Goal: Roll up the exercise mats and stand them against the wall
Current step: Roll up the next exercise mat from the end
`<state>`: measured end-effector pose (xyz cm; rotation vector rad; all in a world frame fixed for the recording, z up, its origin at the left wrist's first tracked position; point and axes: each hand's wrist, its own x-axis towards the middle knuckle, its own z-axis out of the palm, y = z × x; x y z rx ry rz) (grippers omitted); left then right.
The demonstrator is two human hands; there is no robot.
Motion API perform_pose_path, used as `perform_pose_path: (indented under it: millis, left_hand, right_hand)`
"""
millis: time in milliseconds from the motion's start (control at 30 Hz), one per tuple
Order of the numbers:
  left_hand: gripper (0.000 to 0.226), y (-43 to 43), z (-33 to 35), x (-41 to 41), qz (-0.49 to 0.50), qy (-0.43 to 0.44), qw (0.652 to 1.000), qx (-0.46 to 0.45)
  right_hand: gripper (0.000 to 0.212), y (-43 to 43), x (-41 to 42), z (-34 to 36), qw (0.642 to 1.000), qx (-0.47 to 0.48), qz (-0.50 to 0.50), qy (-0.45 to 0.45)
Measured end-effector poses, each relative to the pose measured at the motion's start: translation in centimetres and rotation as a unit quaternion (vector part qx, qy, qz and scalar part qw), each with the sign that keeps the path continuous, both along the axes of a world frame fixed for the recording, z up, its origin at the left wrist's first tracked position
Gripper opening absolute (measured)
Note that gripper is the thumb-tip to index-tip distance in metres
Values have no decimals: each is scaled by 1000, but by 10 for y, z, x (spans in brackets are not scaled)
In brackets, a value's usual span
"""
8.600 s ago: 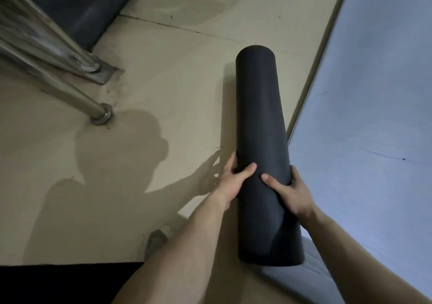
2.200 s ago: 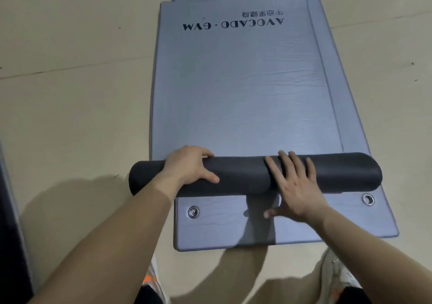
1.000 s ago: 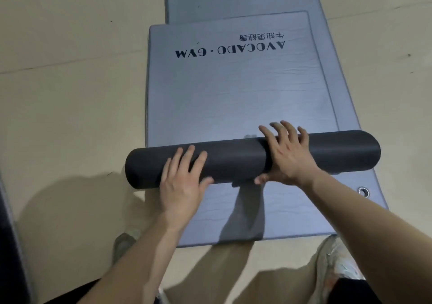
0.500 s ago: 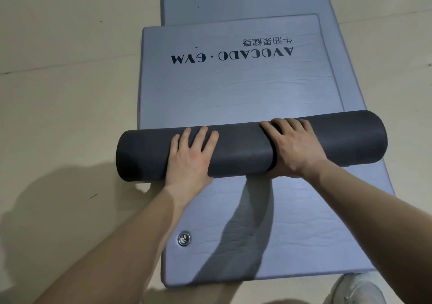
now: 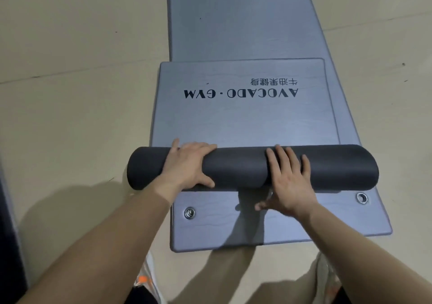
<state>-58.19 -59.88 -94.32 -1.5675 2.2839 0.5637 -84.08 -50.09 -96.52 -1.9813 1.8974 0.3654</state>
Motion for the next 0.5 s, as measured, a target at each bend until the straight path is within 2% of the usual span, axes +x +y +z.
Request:
perform_pose_path:
  millis: [67, 100, 167, 233, 300, 400, 467, 500]
  left_hand:
    - [78, 31, -4, 5, 34, 26, 984, -171]
    - [77, 43, -7, 7, 37, 35, 976, -209]
    - [105, 46, -18, 8, 20, 0, 988, -154]
    - [126, 19, -27, 5, 15, -17, 994, -104]
    - [133, -26, -33, 2, 23, 6, 996, -82]
    - [135, -93, -30, -5, 42, 60, 997, -28]
    - [139, -109, -32, -12, 29, 72, 997, -26]
    - [140, -108, -36, -15, -3, 48, 997, -54]
  right_hand:
    - [151, -39, -6, 9, 1000, 11, -13, -12]
    - [149, -59, -8, 13, 1000, 10, -15, -12]
    - [141, -84, -9, 16, 1000, -16, -14, -5]
    - [125, -82, -10, 5, 994, -113, -7, -1]
    - [130, -65, -14, -15, 985, -169, 5, 9]
    - [149, -80, -24, -37, 990, -131, 25, 55]
    - [142, -115, -29, -41, 986, -144, 27, 79]
    - [138, -131, -32, -40, 986, -146, 30, 80]
